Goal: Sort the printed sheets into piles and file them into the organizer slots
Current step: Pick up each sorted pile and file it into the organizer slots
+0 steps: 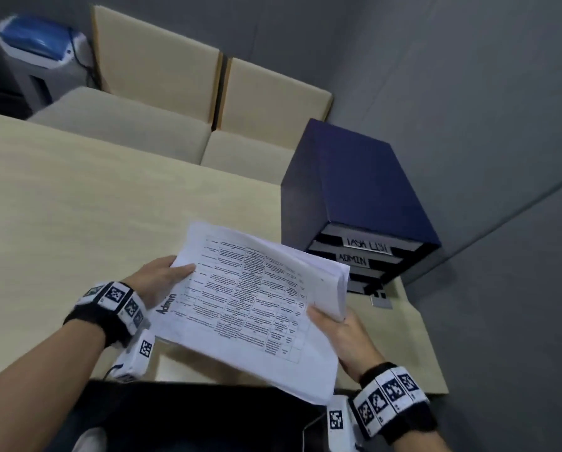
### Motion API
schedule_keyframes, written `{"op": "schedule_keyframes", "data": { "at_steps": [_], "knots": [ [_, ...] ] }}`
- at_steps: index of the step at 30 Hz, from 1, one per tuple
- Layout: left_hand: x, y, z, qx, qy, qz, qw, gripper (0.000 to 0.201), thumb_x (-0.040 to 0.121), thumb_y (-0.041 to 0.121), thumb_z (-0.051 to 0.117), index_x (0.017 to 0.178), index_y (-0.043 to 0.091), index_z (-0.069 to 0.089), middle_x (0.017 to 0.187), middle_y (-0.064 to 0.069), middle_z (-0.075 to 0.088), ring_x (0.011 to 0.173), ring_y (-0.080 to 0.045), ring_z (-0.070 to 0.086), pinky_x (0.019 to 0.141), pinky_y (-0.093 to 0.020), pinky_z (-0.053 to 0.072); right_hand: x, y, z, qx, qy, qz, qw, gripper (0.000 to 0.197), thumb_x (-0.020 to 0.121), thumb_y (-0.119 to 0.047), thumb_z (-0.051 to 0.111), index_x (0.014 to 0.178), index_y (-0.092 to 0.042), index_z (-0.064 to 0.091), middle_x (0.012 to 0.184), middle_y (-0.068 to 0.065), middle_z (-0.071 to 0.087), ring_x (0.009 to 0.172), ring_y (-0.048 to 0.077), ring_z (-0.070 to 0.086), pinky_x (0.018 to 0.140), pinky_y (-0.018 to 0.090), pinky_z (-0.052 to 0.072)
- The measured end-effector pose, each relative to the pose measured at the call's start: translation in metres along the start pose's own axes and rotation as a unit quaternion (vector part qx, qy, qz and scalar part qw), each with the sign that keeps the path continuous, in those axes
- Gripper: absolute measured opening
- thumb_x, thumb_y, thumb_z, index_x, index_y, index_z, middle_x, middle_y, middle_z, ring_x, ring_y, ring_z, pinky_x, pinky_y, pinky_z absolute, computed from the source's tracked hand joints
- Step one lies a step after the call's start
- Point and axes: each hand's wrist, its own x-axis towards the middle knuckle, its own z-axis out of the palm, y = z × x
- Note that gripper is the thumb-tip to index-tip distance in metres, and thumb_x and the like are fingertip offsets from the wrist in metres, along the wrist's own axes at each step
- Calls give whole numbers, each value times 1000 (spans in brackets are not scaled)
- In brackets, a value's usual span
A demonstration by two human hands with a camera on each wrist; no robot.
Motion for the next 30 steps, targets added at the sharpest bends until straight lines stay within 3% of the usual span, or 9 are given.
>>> {"op": "schedule_keyframes", "data": {
  "at_steps": [3, 6, 9, 12, 15, 19, 23, 28, 30],
  "knots": [
    [-13, -18, 75, 89, 30, -59, 994, 79, 87, 55, 62, 146, 10, 37, 153, -16, 36, 133, -36, 45, 110, -47, 35, -15, 31, -60, 35, 26, 4, 999, 17, 93, -10, 63, 107, -5, 70, 106, 15, 74, 101, 35, 70, 89, 47, 56],
    [-32, -20, 143, -6, -11, -47, 999, 46, 97, 31, 55, 134, 5, 51, 119, -11, 69, 99, -25, 70, 86, -38, 54, -39, 54, -118, 98, 44, 13, 994, 21, 94, -15, 61, 109, -2, 68, 107, 16, 74, 102, 35, 70, 82, 42, 59],
    [-42, -8, 188, -45, -26, -11, 999, 31, 98, 19, 54, 125, 4, 56, 101, -9, 75, 90, -28, 73, 68, -34, 60, -51, 63, -170, 140, 54, 17, 988, 62, 78, -48, 78, 119, -4, 65, 116, 16, 71, 107, 36, 68, 95, 52, 52],
    [-42, 4, 217, -38, -48, -4, 998, 29, 95, 20, 60, 119, 5, 59, 105, -14, 74, 92, -31, 72, 72, -38, 59, -59, 64, -206, 140, 71, -4, 988, 82, 59, -59, 86, 118, -6, 67, 114, 15, 72, 105, 35, 69, 93, 51, 53],
    [-37, 9, 235, 0, -43, 8, 999, 22, 92, 17, 64, 105, -1, 66, 98, -18, 73, 76, -27, 73, 65, -33, 58, -64, 63, -232, 146, 112, -11, 983, 49, 85, -38, 68, 118, -1, 65, 107, 13, 74, 96, 28, 73, 79, 40, 60],
    [-29, 8, 247, 28, 32, 49, 998, 15, 92, 16, 65, 87, 2, 62, 68, -15, 65, 48, -19, 62, 45, -20, 46, -64, 67, -250, 172, 174, -7, 970, 75, 63, -57, 80, 115, -5, 66, 108, 14, 74, 99, 32, 71, 90, 48, 54],
    [-24, 16, 259, -26, 101, 96, 990, 19, 95, 19, 61, 87, 1, 61, 74, -19, 65, 48, -21, 64, 43, -19, 44, -56, 65, -247, 225, 194, 4, 955, 35, 95, -28, 61, 120, -3, 63, 113, 16, 71, 101, 31, 69, 86, 44, 55],
    [-22, 6, 254, -77, 136, 71, 985, 32, 97, 36, 55, 89, 6, 60, 79, -14, 70, 49, -20, 66, 45, -18, 47, -49, 59, -226, 314, 216, -2, 925, 29, 100, -19, 53, 125, -6, 60, 112, 10, 72, 95, 26, 70, 57, 29, 59],
    [-24, -13, 247, -63, 134, 32, 988, 29, 98, 30, 55, 89, 2, 57, 78, -16, 67, 42, -17, 63, 40, -15, 45, -44, 57, -212, 343, 210, -16, 915, 31, 99, -9, 50, 127, -5, 59, 111, 8, 72, 92, 25, 69, 58, 28, 58]
  ]
}}
